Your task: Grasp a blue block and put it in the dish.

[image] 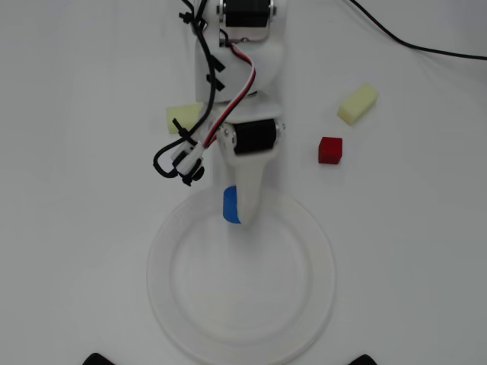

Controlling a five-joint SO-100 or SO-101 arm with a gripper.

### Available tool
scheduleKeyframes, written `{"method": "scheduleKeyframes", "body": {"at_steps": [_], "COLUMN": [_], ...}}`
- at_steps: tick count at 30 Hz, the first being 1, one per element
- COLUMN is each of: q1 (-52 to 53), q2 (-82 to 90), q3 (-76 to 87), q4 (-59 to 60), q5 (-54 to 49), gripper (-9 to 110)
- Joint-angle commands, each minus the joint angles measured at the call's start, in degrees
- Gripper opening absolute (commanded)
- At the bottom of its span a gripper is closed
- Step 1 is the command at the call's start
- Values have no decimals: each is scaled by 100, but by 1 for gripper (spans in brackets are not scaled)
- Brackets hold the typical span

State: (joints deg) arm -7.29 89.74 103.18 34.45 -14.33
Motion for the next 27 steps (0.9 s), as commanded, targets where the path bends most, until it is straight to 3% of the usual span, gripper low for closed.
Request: {"method": "scheduleKeyframes", "body": {"at_steps": [1, 15, 23, 27], "q1": [62, 105, 281, 387], "q2": [-404, -1775, -2039, -1925], "q3": [-809, -1573, -2109, -2285], "q4": [-70, -35, 642, 967], "q5": [62, 176, 352, 633], "gripper": [0, 0, 0, 8]}}
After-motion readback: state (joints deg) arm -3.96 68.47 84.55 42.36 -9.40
